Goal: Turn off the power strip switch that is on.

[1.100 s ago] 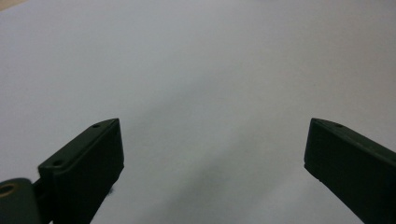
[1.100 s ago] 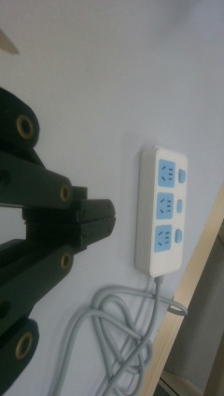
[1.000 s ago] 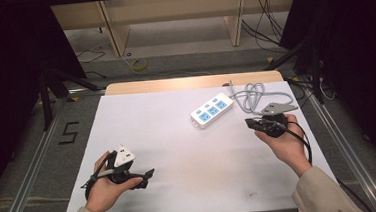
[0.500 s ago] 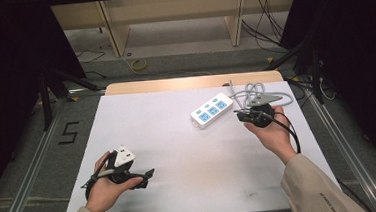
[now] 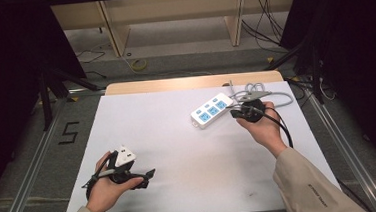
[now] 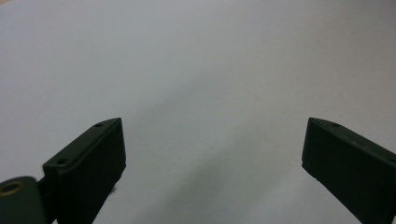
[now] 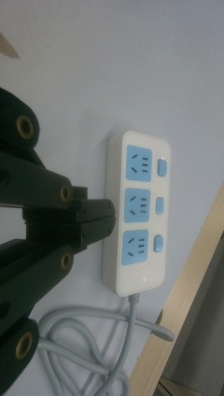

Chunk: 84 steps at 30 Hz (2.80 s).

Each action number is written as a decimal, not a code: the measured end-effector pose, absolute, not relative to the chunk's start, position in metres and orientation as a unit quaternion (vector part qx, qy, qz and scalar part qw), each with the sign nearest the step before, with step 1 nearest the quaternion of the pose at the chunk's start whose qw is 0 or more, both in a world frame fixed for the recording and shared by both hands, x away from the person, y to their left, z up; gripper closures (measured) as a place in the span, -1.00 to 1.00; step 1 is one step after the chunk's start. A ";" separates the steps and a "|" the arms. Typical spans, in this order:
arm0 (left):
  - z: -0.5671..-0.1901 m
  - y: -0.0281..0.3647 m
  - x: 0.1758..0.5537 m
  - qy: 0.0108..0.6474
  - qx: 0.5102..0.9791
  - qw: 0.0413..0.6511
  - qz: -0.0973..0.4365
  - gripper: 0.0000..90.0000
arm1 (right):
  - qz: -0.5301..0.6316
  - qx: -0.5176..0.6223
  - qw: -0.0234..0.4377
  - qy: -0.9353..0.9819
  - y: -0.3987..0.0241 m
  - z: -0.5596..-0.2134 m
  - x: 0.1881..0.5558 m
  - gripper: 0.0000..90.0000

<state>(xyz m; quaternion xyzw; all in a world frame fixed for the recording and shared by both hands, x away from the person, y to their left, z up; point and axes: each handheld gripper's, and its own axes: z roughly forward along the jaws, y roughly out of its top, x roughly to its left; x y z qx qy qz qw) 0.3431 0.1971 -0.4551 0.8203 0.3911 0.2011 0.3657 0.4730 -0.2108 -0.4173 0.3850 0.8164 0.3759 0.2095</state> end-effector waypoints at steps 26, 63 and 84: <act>-0.455 0.198 0.343 0.389 0.821 0.364 0.203 -0.84 | 0.374 0.395 0.204 0.814 -0.193 -0.421 0.500 1.00; -0.455 0.199 0.343 0.389 0.822 0.363 0.203 -0.83 | 0.363 0.401 0.203 0.816 -0.176 -0.421 0.529 1.00; -0.456 0.199 0.343 0.386 0.825 0.360 0.202 -0.83 | 0.354 0.408 0.198 0.818 -0.167 -0.429 0.544 1.00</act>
